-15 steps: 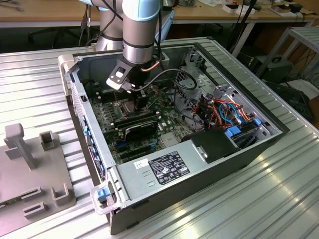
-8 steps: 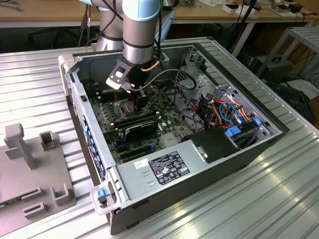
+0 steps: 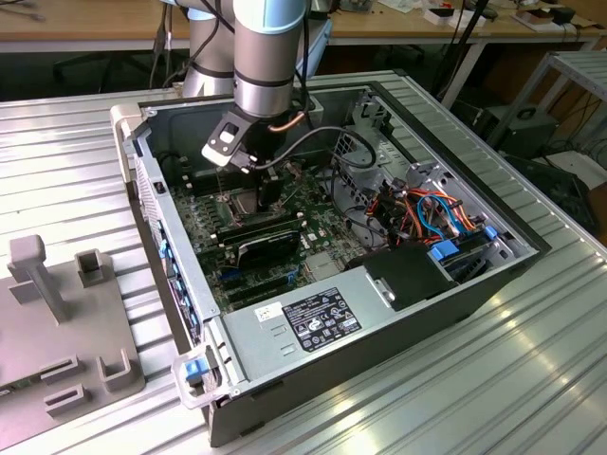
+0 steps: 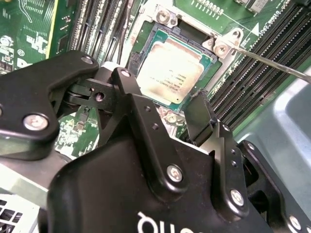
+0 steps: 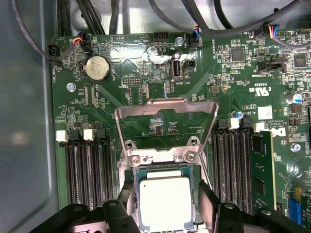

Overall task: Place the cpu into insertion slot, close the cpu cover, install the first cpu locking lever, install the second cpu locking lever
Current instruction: 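Place the cpu into insertion slot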

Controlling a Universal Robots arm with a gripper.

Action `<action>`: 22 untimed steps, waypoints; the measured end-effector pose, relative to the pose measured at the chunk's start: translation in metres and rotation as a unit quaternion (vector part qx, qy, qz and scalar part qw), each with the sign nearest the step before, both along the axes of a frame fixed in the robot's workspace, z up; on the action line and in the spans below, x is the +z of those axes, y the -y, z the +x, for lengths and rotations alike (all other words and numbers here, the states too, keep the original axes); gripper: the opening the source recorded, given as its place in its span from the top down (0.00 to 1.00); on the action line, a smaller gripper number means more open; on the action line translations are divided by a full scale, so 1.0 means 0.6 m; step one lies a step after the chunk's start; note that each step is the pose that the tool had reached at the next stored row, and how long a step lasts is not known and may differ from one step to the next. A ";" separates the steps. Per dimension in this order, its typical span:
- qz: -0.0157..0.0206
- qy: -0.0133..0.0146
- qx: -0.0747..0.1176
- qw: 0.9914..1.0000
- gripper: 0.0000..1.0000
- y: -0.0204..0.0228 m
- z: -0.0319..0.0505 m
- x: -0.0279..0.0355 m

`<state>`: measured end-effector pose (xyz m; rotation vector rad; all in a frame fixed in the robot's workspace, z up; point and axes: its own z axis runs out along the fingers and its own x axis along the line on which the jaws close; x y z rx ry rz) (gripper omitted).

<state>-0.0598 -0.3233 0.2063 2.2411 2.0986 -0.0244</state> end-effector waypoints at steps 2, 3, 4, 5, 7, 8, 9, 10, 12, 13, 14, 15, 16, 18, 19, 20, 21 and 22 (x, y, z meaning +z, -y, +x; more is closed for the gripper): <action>0.000 -0.001 0.000 1.000 0.35 0.0000 0.000 0.006; 0.000 -0.001 0.000 1.000 0.35 0.0000 0.000 0.008; 0.000 -0.001 0.000 1.000 0.35 0.0000 0.000 0.009; 0.000 -0.001 0.000 1.000 0.35 0.0000 0.000 0.011; 0.000 -0.001 0.000 1.000 0.35 -0.0001 0.000 0.011; 0.000 -0.001 0.000 1.000 0.35 -0.0001 0.000 0.011; 0.000 -0.001 0.000 1.000 0.35 0.0000 0.000 0.011; 0.000 -0.001 0.000 1.000 0.37 0.0000 0.000 0.011; 0.000 -0.001 0.000 1.000 0.50 0.0000 0.000 0.011; 0.000 -0.001 0.000 1.000 0.56 0.0000 0.000 0.011; 0.000 -0.001 0.000 1.000 0.62 0.0000 0.000 0.011; 0.000 -0.001 0.000 1.000 0.68 0.0000 0.000 0.011; 0.000 -0.001 0.000 1.000 0.74 0.0000 0.000 0.012; 0.000 -0.001 0.000 1.000 0.89 0.0000 -0.001 0.017; 0.000 -0.001 0.000 1.000 0.89 0.0000 -0.001 0.018; 0.000 -0.001 0.000 1.000 0.89 -0.0001 -0.002 0.018; 0.000 -0.001 0.000 1.000 0.89 -0.0001 -0.002 0.018; 0.000 -0.001 0.000 1.000 0.89 -0.0001 -0.002 0.018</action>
